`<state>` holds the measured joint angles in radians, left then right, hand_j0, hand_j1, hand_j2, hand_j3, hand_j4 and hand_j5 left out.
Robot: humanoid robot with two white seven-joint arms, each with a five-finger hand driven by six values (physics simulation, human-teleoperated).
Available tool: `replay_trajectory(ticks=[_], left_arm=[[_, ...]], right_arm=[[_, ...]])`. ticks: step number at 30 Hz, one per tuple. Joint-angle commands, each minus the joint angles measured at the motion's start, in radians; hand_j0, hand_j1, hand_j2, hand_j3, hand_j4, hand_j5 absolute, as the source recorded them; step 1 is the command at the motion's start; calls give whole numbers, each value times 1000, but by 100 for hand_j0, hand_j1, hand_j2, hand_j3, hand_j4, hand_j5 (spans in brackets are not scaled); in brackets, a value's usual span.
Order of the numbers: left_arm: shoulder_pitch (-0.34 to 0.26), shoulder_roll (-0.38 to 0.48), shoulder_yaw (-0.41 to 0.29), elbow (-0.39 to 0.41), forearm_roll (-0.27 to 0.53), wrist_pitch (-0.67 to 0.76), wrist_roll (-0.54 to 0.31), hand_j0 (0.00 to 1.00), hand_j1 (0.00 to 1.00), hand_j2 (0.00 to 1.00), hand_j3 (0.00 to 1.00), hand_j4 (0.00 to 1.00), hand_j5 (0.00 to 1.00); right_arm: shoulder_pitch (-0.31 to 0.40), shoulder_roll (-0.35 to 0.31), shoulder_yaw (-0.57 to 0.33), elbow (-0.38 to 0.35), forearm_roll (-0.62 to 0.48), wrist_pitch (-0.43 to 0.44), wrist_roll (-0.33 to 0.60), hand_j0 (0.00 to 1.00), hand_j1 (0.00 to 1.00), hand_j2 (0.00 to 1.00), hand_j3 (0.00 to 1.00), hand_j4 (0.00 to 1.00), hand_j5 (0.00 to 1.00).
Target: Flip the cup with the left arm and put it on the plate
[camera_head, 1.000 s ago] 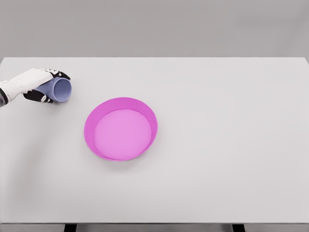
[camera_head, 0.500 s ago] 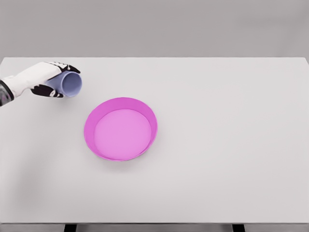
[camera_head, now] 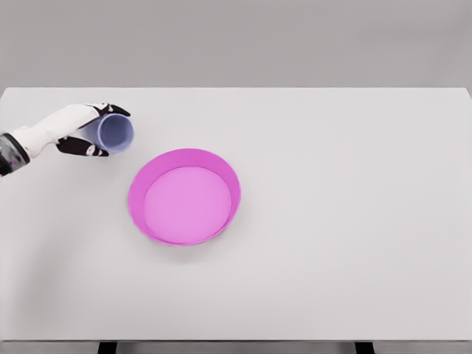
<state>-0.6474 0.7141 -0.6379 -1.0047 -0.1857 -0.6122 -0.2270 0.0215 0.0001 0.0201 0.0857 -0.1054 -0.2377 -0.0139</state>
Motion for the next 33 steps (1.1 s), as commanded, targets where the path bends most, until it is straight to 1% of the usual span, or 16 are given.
replay_trajectory(ticks=[1,4,6,10,12,16,18,20,29,30,32,33], left_arm=[[0,-4,1,-11,38,1,2,73,73,73,73,73,73],[11,-2,0,-41,52,1,2,73,73,73,73,73,73],[11,-2,0,-45,55,1,2,73,73,73,73,73,73],[20,2,-23,-80,71,1,2,73,73,73,73,73,73],[25,10,-45,-107,100,1,2,73,73,73,73,73,73],[25,18,-49,-121,114,1,2,73,73,73,73,73,73],[26,41,-49,-137,140,1,2,73,73,73,73,73,73],[34,76,-49,-172,177,1,2,74,74,74,74,74,74],[72,113,-57,-305,193,1,2,74,74,74,74,74,74],[84,134,-57,-356,201,1,2,74,74,74,74,74,74],[92,143,-57,-390,206,1,2,74,74,74,74,74,74],[92,143,-57,-393,206,1,2,74,74,74,74,74,74]], right_arm=[[0,0,0,-1,0,0,0,100,100,100,100,100,100],[0,0,0,-1,0,0,0,100,100,100,100,100,100],[0,0,0,0,0,0,0,100,100,100,100,100,100],[0,0,0,0,0,0,0,100,100,100,100,100,100],[0,0,0,0,0,0,0,100,100,100,100,100,100],[0,0,0,0,0,0,0,100,100,100,100,100,100],[0,0,0,-1,0,0,0,100,100,100,100,100,100],[0,0,0,0,0,0,0,100,100,100,100,100,100],[0,0,0,-1,0,0,0,100,100,100,100,100,100],[0,0,0,0,0,0,0,100,100,100,100,100,100],[0,0,0,0,0,0,0,100,100,100,100,100,100],[0,0,0,0,0,0,0,100,100,100,100,100,100]])
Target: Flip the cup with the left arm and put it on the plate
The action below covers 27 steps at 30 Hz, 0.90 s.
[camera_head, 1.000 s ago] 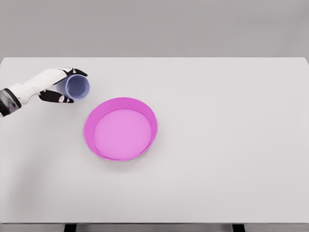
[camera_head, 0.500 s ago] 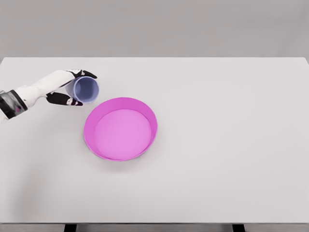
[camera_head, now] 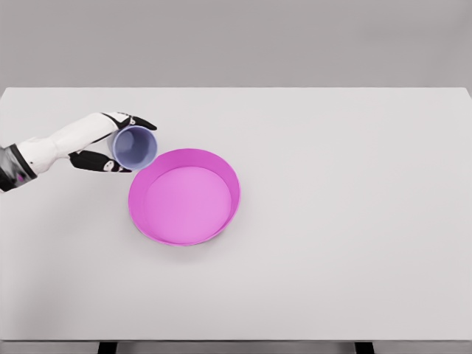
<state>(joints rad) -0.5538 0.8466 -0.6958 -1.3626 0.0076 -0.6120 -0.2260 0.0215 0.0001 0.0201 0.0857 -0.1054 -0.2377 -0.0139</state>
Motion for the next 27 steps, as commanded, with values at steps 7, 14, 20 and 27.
replay_trajectory(ticks=[7,14,20,27], left_arm=[[17,9,-22,-108,12,1,-1,74,74,74,74,74,74],[5,-4,-108,-178,29,1,1,74,74,74,74,74,74],[3,-9,-189,-179,74,1,1,74,74,74,74,74,74],[2,-11,-243,-174,88,1,1,74,74,74,74,74,74]], right_arm=[[0,0,0,0,0,0,0,100,100,100,100,100,100],[0,0,0,-1,0,0,2,100,100,100,100,100,100],[0,0,0,0,0,0,0,100,100,100,100,100,100],[0,0,0,0,0,0,0,100,100,100,100,100,100]])
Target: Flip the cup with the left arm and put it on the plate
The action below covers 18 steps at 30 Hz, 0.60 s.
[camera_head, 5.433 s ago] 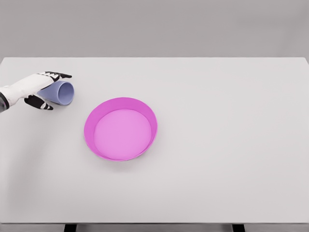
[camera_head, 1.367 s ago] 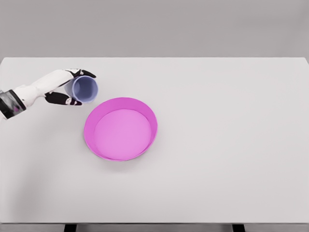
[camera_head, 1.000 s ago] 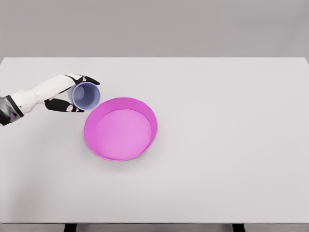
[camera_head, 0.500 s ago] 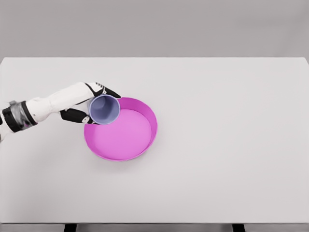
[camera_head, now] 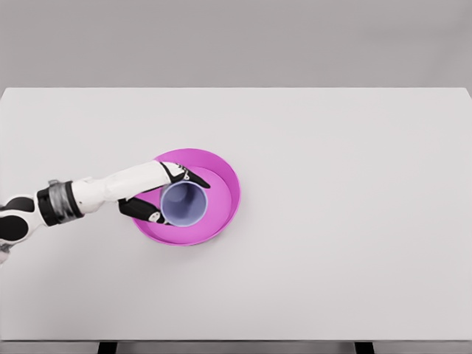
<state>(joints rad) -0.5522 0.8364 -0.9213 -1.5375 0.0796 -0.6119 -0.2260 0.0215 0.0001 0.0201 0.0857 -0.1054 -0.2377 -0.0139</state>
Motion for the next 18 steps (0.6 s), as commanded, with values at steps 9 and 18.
replay_trajectory(ticks=[9,18], left_arm=[[-121,1,-179,-3,77,1,0,75,75,75,75,75,75],[-199,6,-280,14,109,1,0,75,75,75,75,75,75]], right_arm=[[0,0,0,0,0,0,0,100,100,100,100,100,100],[0,0,0,0,0,0,0,100,100,100,100,100,100]])
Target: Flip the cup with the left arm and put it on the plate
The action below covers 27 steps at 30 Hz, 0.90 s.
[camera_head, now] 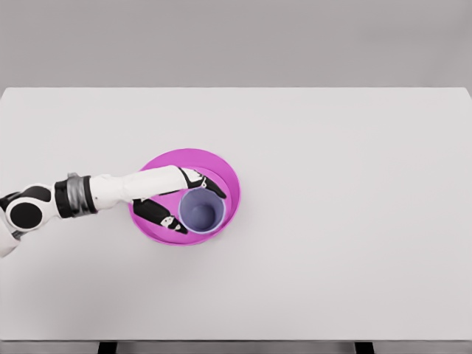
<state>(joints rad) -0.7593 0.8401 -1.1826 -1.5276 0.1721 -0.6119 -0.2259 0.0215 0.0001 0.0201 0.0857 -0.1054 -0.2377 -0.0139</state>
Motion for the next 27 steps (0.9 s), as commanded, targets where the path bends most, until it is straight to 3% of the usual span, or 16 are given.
replay_trajectory(ticks=[1,6,11,17,27], left_arm=[[0,2,-25,7,18,1,0,75,75,75,75,75,75],[-6,4,-25,15,17,1,0,79,79,79,79,79,79],[-14,5,-25,15,14,1,-1,100,100,100,100,100,100],[-14,10,-25,14,7,1,-1,100,100,100,100,100,100],[-17,86,1,37,23,1,0,100,100,100,100,100,100]], right_arm=[[0,0,0,0,0,0,0,100,100,100,100,100,100],[0,0,0,0,0,0,0,100,100,100,100,100,100],[0,0,0,0,0,0,0,100,100,100,100,100,100],[0,0,0,0,0,0,0,100,100,100,100,100,100],[0,0,0,0,0,0,0,100,100,100,100,100,100]])
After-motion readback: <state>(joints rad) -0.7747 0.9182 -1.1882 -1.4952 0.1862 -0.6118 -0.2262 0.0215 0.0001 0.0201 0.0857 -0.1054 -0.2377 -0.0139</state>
